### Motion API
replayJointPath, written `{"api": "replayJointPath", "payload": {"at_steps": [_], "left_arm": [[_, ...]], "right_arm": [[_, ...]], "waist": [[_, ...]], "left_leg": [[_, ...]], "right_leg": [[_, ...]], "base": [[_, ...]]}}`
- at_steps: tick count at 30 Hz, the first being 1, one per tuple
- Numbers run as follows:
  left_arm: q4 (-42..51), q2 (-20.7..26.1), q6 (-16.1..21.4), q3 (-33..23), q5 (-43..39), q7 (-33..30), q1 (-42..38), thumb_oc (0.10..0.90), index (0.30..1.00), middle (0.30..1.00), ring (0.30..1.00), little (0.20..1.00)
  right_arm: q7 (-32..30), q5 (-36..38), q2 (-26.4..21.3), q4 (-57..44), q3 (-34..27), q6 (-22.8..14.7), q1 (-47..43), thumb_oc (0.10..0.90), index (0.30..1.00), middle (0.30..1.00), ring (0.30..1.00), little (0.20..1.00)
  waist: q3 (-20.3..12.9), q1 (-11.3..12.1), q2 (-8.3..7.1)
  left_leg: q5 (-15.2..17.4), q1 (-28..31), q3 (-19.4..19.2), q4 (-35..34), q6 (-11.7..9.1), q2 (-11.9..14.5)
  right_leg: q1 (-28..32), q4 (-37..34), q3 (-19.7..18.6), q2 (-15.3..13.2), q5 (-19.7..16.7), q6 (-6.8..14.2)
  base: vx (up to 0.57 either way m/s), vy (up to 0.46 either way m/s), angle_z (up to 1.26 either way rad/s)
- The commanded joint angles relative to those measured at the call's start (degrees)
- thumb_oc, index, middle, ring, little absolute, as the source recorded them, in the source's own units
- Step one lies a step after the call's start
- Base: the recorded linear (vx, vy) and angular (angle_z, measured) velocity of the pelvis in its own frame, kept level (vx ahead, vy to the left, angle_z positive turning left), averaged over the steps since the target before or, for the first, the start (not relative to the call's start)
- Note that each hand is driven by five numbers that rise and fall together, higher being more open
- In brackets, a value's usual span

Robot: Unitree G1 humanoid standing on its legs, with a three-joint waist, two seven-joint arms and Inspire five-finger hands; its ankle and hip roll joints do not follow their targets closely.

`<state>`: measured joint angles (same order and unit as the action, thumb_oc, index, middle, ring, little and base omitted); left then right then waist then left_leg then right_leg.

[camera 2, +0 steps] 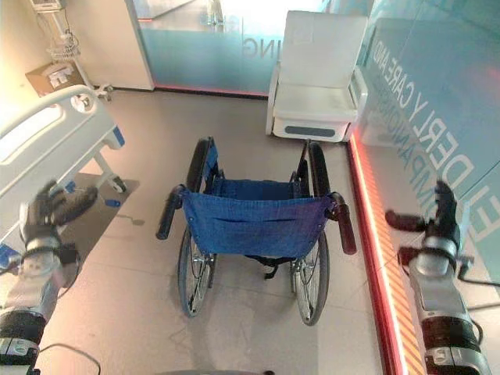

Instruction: Push the wheelchair next to the bed

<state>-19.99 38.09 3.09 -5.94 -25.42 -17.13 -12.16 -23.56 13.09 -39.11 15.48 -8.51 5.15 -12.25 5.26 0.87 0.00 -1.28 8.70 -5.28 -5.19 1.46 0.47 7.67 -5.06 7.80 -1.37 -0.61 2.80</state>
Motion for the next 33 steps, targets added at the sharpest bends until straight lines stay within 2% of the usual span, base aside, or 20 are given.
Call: {"api": "replayJointPath", "payload": {"at_steps": [1, 4, 7, 11, 14, 19, 21, 26, 31, 33], "left_arm": [[1.7, 2.6, 7.6, -2.0, -5.4, 4.8, -6.7, 0.8, 0.9, 0.9, 0.9, 0.9], [7.5, -0.1, 10.7, -0.8, -9.4, 7.9, -7.8, 0.8, 0.9, 0.9, 0.9, 0.9], [11.8, -2.3, 10.7, -0.1, -12.2, 11.3, -7.5, 0.8, 0.9, 0.9, 0.9, 0.9], [13.7, -4.8, 6.0, 2.4, -15.5, 16.1, -6.3, 0.8, 0.9, 0.9, 0.9, 0.9], [13.0, -6.5, 4.2, 3.4, -16.8, 17.9, -6.1, 0.8, 0.9, 0.9, 0.9, 0.9], [11.3, -7.6, 2.3, 5.1, -16.2, 18.0, -6.4, 0.8, 0.9, 0.9, 0.9, 0.9], [10.5, -8.0, 0.1, 6.2, -18.4, 19.6, -6.7, 0.8, 0.9, 0.9, 0.9, 0.9], [8.1, -8.7, -0.9, 9.2, -16.3, 19.5, -7.3, 0.8, 0.9, 0.9, 0.9, 0.9], [5.9, -8.5, 0.7, 10.4, -12.3, 17.6, -8.2, 0.8, 0.9, 0.9, 0.9, 0.9], [5.8, -8.3, 2.4, 10.9, -8.4, 15.6, -8.5, 0.8, 0.9, 0.9, 0.9, 0.9]], "right_arm": [[-3.3, -0.4, -3.2, -2.6, -2.5, -7.3, -6.5, 0.8, 0.9, 0.9, 0.9, 0.9], [-2.4, -1.3, -1.4, -7.2, -0.6, -9.4, -9.2, 0.8, 0.9, 0.9, 0.9, 0.9], [1.0, -1.5, 0.5, -10.3, 1.1, -9.7, -9.0, 0.8, 0.9, 0.9, 0.9, 0.9], [7.7, 3.9, 3.8, -13.0, 3.5, -8.1, -6.6, 0.8, 0.9, 0.9, 0.9, 0.9], [11.0, 7.1, 5.9, -12.7, 4.4, -6.4, -5.6, 0.8, 0.9, 0.9, 0.9, 0.9], [13.1, 10.5, 7.7, -11.4, 6.4, -2.8, -5.0, 0.8, 0.9, 0.9, 0.9, 0.9], [14.4, 12.4, 8.6, -10.3, 7.6, -1.1, -4.9, 0.8, 0.9, 0.9, 0.9, 0.9], [15.7, 16.2, 10.0, -8.4, 10.2, 1.5, -5.2, 0.8, 0.9, 0.9, 0.9, 0.9], [14.9, 16.0, 10.5, -6.8, 11.7, 2.7, -5.2, 0.8, 0.9, 0.9, 0.9, 0.9], [12.6, 15.6, 10.7, -6.2, 12.1, 2.7, -5.4, 0.8, 0.9, 0.9, 0.9, 0.9]], "waist": [[-4.1, -0.7, -0.32], [-4.6, -0.6, -0.24], [-4.9, -0.7, -0.23], [-5.2, -1.0, -0.27], [-5.3, -1.3, -0.34], [-5.2, -1.6, -0.37], [-5.1, -1.6, -0.42], [-4.8, -1.5, -0.57], [-4.8, -1.5, -0.75], [-4.7, -1.4, -0.88]], "left_leg": [[1.9, -0.3, -0.5, 0.2, -1.4, -1.8], [2.2, 0.0, -0.7, 0.2, -1.5, -1.6], [2.3, 0.1, -0.9, 0.2, -1.5, -1.5], [2.2, 0.2, -1.1, 0.2, -1.3, -1.6], [2.2, 0.2, -1.3, 0.2, -1.2, -1.7], [2.1, 0.3, -1.7, 0.2, -1.2, -1.6], [2.0, 0.4, -1.9, 0.2, -1.2, -1.6], [1.9, 0.4, -2.2, 0.2, -1.1, -1.6], [1.7, 0.4, -2.3, 0.2, -1.2, -1.7], [1.6, 0.3, -2.2, 0.2, -1.2, -1.7]], "right_leg": [[-0.3, 0.1, -0.5, -0.7, -2.7, 1.2], [0.0, 0.1, -0.3, -0.8, -2.5, 1.3], [0.1, 0.1, 0.0, -1.1, -2.4, 1.4], [0.1, 0.1, 0.2, -1.3, -2.3, 1.4], [0.1, 0.1, 0.2, -1.3, -2.3, 1.5], [0.1, 0.1, 0.4, -1.4, -2.5, 1.5], [0.1, 0.1, 0.5, -1.5, -2.6, 1.6], [0.2, 0.1, 0.8, -1.6, -2.8, 1.7], [0.2, 0.1, 1.0, -1.6, -2.9, 1.8], [0.3, 0.1, 1.1, -1.6, -2.8, 1.7]], "base": [[0.03, 0.018, 0.01], [0.02, 0.009, 0.0], [0.01, 0.001, -0.04], [0.0, 0.0, -0.06], [0.0, 0.0, -0.03], [0.0, 0.0, 0.0], [0.0, 0.0, 0.0], [0.0, 0.0, 0.0], [0.0, 0.0, 0.0], [0.0, 0.0, 0.0]]}}
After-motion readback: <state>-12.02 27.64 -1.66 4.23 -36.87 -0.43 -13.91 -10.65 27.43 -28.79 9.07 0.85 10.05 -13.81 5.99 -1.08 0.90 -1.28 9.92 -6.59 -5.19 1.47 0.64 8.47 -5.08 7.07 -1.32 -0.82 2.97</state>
